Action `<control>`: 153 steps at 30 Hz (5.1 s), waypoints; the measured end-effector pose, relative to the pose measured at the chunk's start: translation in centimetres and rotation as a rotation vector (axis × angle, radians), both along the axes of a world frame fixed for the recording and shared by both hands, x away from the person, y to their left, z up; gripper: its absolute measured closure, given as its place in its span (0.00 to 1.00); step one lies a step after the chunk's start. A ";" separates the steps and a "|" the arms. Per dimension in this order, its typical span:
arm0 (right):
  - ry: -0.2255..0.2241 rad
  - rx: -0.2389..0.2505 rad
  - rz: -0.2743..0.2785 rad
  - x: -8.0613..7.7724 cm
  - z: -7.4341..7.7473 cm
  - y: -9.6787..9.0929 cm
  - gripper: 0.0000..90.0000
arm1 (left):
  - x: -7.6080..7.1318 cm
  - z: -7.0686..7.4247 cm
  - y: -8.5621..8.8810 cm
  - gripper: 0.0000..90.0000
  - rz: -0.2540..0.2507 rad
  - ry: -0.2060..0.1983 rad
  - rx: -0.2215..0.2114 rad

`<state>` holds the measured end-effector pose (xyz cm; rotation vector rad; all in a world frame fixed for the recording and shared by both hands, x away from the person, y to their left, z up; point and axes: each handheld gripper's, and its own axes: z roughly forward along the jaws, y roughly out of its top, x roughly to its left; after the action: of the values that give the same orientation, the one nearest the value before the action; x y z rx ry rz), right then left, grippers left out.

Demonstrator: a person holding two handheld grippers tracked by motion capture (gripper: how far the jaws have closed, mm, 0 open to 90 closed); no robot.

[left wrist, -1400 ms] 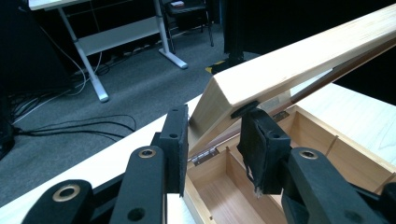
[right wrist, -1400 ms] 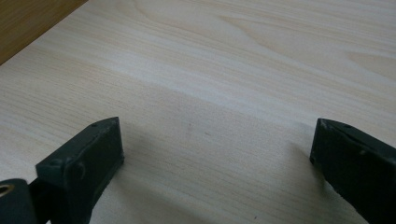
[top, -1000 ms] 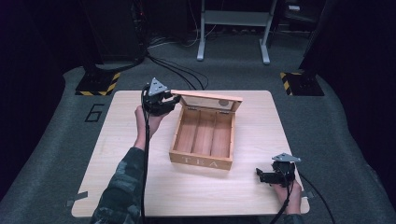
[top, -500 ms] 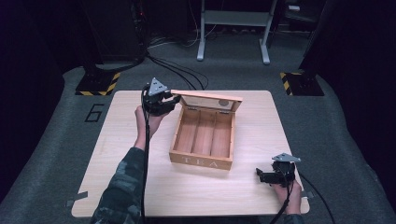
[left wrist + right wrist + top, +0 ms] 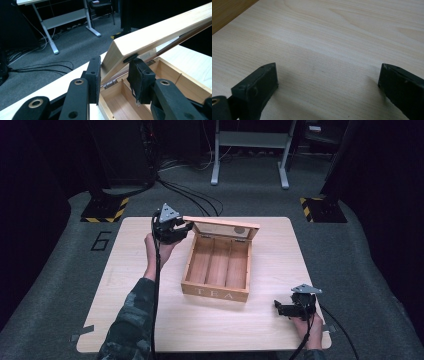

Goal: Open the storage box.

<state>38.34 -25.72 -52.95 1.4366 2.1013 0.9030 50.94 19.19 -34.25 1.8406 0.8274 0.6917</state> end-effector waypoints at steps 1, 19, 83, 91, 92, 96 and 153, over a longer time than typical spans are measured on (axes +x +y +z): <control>0.002 0.000 -0.001 0.0 0.0 0.0 0.02 | 0.0 0.0 0.0 0.70 0.000 0.000 0.000; 0.003 0.005 0.002 0.0 0.0 0.0 0.02 | 0.1 0.1 0.0 0.70 0.001 0.005 0.003; 0.001 -0.001 0.000 0.0 0.0 0.0 0.02 | -0.7 -0.3 0.1 0.70 -0.004 0.003 0.007; -0.001 -0.001 -0.001 0.0 0.0 0.0 0.02 | -1.7 -1.2 0.4 0.69 -0.011 0.006 0.003; -0.001 -0.001 -0.001 0.0 0.0 0.0 0.02 | -1.9 -1.3 0.4 0.69 -0.011 0.005 0.000; -0.001 -0.001 -0.001 0.0 0.0 0.0 0.02 | -2.4 -1.8 0.5 0.68 -0.012 -0.002 -0.003; -0.001 -0.007 0.001 0.0 0.0 0.0 0.02 | -7.5 -13.9 2.5 0.56 -0.048 0.224 -0.083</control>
<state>38.32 -25.73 -52.97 1.4317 2.1027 0.8958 43.41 21.68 -48.13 1.8784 0.9380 0.4194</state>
